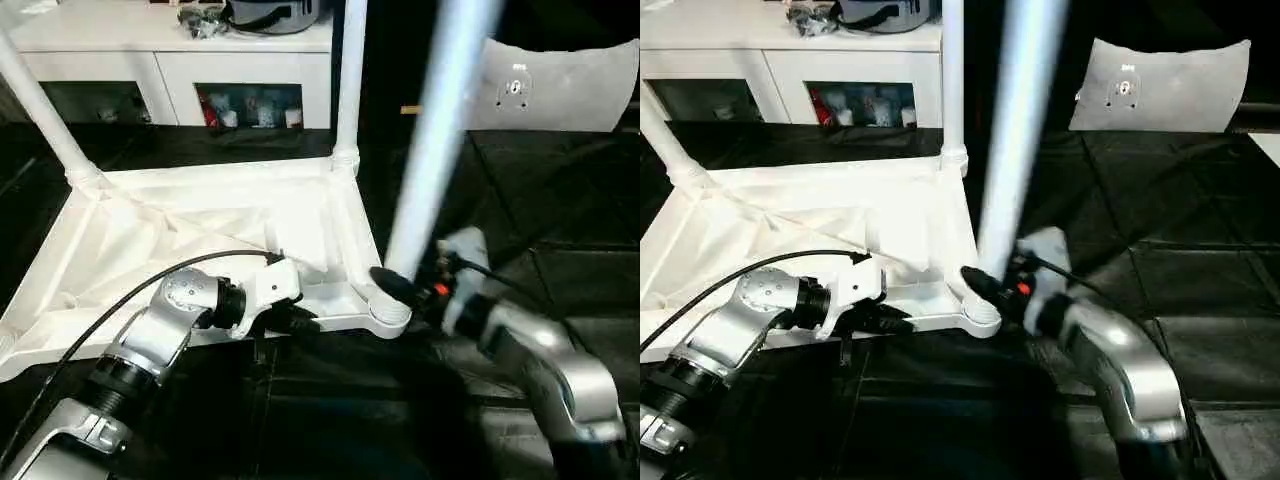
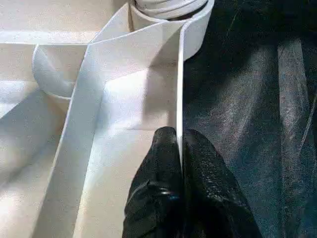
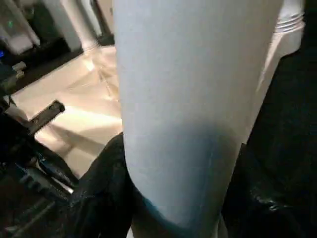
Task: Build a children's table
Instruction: Insert table leg to table base
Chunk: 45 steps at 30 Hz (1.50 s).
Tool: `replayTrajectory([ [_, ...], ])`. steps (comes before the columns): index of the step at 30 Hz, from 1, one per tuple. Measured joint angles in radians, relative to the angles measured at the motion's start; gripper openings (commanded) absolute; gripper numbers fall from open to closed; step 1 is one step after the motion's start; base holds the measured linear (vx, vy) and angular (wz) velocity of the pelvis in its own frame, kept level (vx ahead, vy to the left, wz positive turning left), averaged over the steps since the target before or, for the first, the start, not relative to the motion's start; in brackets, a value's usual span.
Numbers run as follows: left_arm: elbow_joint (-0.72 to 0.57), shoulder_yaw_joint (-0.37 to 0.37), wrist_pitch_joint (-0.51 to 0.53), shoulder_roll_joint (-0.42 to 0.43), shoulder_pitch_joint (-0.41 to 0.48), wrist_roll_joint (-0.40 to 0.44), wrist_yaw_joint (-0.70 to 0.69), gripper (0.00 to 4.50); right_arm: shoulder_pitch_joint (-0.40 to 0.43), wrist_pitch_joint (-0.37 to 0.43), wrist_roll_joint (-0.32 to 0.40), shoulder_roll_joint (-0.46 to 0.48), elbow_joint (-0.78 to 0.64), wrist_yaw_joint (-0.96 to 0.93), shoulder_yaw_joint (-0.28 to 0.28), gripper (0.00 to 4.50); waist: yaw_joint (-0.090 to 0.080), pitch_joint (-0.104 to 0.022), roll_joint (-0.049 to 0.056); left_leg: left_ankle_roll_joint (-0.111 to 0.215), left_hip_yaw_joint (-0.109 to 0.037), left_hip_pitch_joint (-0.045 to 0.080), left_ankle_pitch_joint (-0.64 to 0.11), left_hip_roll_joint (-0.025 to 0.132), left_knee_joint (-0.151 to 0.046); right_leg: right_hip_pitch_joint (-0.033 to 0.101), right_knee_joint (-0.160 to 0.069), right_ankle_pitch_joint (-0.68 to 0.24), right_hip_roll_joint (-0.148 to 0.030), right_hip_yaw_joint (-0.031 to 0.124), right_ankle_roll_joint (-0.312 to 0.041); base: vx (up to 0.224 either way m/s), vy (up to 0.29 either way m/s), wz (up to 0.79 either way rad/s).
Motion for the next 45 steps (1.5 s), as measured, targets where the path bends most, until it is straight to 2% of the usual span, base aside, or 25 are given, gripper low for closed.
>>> replayTrajectory([
  [6, 0.023, 0.003, 0.002, -0.014, -0.006, -0.006, 0.000, 0.00, 0.081, -0.127, -0.020, 0.017, -0.009, 0.007, 0.003, 1.93, 0.004, -0.003, 0.004, -0.002, 0.000, 0.001, -0.001, 0.000, 0.000, 0.001, 0.000, 0.000, 0.000, 0.000, 0.000, 0.000, 0.000, 0.00],
  [11, 0.043, 0.003, -0.001, -0.017, -0.012, -0.007, -0.001, 0.00, 0.120, -0.261, -0.106, -0.026, -0.026, 0.017, 0.063, 1.91, 0.002, -0.006, 0.009, -0.004, 0.000, 0.002, -0.003, 0.000, 0.000, 0.002, 0.000, 0.000, 0.000, 0.000, 0.000, 0.000, 0.000, 0.00],
  [15, 0.047, 0.003, -0.006, -0.021, -0.012, -0.007, -0.005, 0.00, 0.109, -0.305, -0.176, -0.072, -0.023, 0.034, 0.108, 1.91, 0.003, -0.007, 0.010, -0.005, 0.000, 0.001, -0.002, 0.000, 0.000, 0.003, -0.001, 0.000, -0.001, 0.000, 0.000, 0.000, 0.000, 0.00],
  [20, 0.071, 0.004, -0.027, -0.020, -0.021, -0.006, -0.020, 0.00, 0.056, -0.285, -0.207, -0.122, -0.013, 0.084, 0.144, 1.91, -0.001, -0.008, 0.008, -0.002, 0.001, 0.002, -0.001, 0.000, 0.000, 0.003, -0.001, 0.000, -0.001, 0.000, 0.000, 0.000, 0.000, 0.00],
  [27, 0.116, 0.004, -0.001, -0.047, -0.051, -0.003, -0.022, 0.00, 0.008, -0.217, -0.207, -0.146, 0.006, 0.119, 0.148, 1.91, 0.003, -0.011, 0.006, -0.003, 0.002, 0.003, -0.001, 0.000, 0.001, 0.005, 0.000, 0.001, -0.001, 0.000, -0.002, 0.000, 0.000, 0.00],
  [29, 0.129, 0.004, 0.013, -0.056, -0.060, -0.003, -0.022, 0.56, 0.006, -0.202, -0.207, -0.147, 0.006, 0.118, 0.146, 1.91, 0.004, -0.013, 0.004, -0.003, 0.002, 0.006, -0.001, 0.000, 0.000, 0.007, -0.001, 0.001, -0.002, 0.000, -0.002, 0.000, 0.000, 0.00],
  [33, 0.141, 0.008, 0.024, -0.087, -0.067, -0.005, -0.001, 0.70, 0.006, -0.176, -0.207, -0.145, 0.003, 0.118, 0.144, 1.91, 0.003, -0.014, 0.004, -0.003, 0.002, 0.017, -0.001, 0.000, -0.003, 0.019, -0.006, 0.001, -0.002, -0.001, -0.001, 0.000, 0.000, 0.00],
  [34, 0.143, 0.004, 0.024, -0.097, -0.076, -0.004, 0.000, 0.98, 0.010, -0.174, -0.207, -0.144, 0.000, 0.116, 0.144, 1.91, 0.003, -0.015, 0.004, -0.003, 0.002, 0.018, -0.001, 0.000, -0.005, 0.020, -0.007, 0.000, -0.002, -0.001, -0.001, 0.000, 0.000, 0.00],
  [38, 0.151, 0.001, 0.015, -0.104, -0.089, 0.002, 0.000, 1.10, 0.023, -0.169, -0.206, -0.136, -0.023, 0.110, 0.144, 1.91, 0.003, -0.017, 0.007, -0.003, 0.002, 0.017, -0.001, 0.000, -0.008, 0.019, -0.011, 0.000, -0.001, -0.002, -0.001, 0.000, 0.000, 0.00],
  [41, 0.156, 0.000, 0.007, -0.106, -0.089, 0.005, 0.001, 1.49, 0.027, -0.157, -0.206, -0.137, -0.032, 0.108, 0.144, 1.91, 0.003, -0.020, 0.006, -0.003, 0.002, 0.016, -0.001, 0.000, -0.010, 0.020, -0.014, 0.001, -0.001, -0.003, -0.001, 0.000, 0.000, 0.00],
  [44, 0.163, 0.000, -0.002, -0.106, -0.092, 0.017, 0.003, 1.57, 0.030, -0.148, -0.207, -0.130, -0.036, 0.101, 0.144, 1.91, 0.002, -0.022, 0.002, -0.003, 0.002, 0.016, -0.001, 0.000, -0.012, 0.020, -0.016, 0.001, -0.001, -0.003, -0.001, 0.000, 0.000, 0.00],
  [45, 0.162, 0.000, -0.001, -0.105, -0.092, 0.016, 0.000, 1.39, 0.031, -0.147, -0.207, -0.129, -0.037, 0.100, 0.144, 1.91, 0.002, -0.022, 0.002, -0.003, 0.003, 0.016, -0.001, 0.000, -0.012, 0.020, -0.017, 0.001, -0.001, -0.003, -0.001, 0.000, 0.000, 0.00],
])
